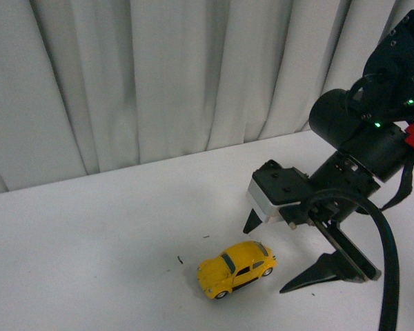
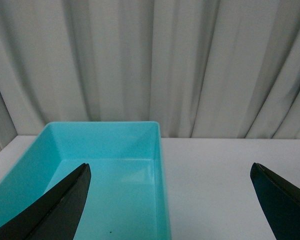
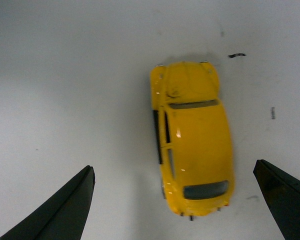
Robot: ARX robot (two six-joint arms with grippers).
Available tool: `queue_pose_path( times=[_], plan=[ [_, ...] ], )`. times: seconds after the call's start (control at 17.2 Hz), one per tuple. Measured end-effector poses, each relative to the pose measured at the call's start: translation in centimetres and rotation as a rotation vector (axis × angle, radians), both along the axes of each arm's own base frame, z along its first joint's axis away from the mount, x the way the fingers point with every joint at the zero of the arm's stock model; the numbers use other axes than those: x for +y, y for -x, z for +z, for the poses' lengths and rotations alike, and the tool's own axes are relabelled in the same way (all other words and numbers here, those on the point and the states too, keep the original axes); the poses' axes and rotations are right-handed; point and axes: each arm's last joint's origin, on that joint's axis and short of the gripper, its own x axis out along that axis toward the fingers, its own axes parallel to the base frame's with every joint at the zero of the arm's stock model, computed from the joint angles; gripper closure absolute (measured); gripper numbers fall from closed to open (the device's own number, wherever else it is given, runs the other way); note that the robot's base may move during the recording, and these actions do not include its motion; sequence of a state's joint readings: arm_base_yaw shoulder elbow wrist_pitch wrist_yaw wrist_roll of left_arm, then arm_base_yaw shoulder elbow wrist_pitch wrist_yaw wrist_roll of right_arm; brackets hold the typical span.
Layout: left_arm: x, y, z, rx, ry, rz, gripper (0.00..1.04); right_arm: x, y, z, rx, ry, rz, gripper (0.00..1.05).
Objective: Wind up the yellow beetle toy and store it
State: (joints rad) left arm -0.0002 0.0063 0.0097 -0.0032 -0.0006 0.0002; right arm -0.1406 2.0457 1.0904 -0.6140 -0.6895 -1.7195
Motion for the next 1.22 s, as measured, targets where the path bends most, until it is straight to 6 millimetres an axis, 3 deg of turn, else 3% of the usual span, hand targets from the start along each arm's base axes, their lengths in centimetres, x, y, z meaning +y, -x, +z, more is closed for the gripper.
queue_pose_path(
  times=[0.17, 0.29, 0.46, 0.58, 0.75, 0.93, 1.22],
  plan=[
    [0.0, 0.0, 0.0, 0.0, 0.0, 0.0, 0.07, -0.3, -1.5, 0.3, -0.022, -0.009, 0.0, 0.07],
    [0.0, 0.0, 0.0, 0.0, 0.0, 0.0, 0.07, -0.4, -2.1, -0.9, 0.023, -0.01, 0.003, 0.07],
    [0.0, 0.0, 0.0, 0.0, 0.0, 0.0, 0.07, 1.9, -3.4, -2.6, -0.043, 0.003, 0.073, 0.07],
    [0.0, 0.0, 0.0, 0.0, 0.0, 0.0, 0.07, 4.3, -2.5, -3.6, -0.053, -0.009, 0.107, 0.07],
    [0.0, 0.0, 0.0, 0.0, 0.0, 0.0, 0.07, 4.5, -1.4, -3.7, -0.003, -0.005, 0.08, 0.27],
    [0.0, 0.0, 0.0, 0.0, 0.0, 0.0, 0.07, 3.8, -1.2, -3.2, 0.032, 0.016, 0.055, 0.54],
    [0.0, 0.0, 0.0, 0.0, 0.0, 0.0, 0.07, 3.2, -1.3, -3.0, 0.045, 0.025, 0.043, 0.57]
  ],
)
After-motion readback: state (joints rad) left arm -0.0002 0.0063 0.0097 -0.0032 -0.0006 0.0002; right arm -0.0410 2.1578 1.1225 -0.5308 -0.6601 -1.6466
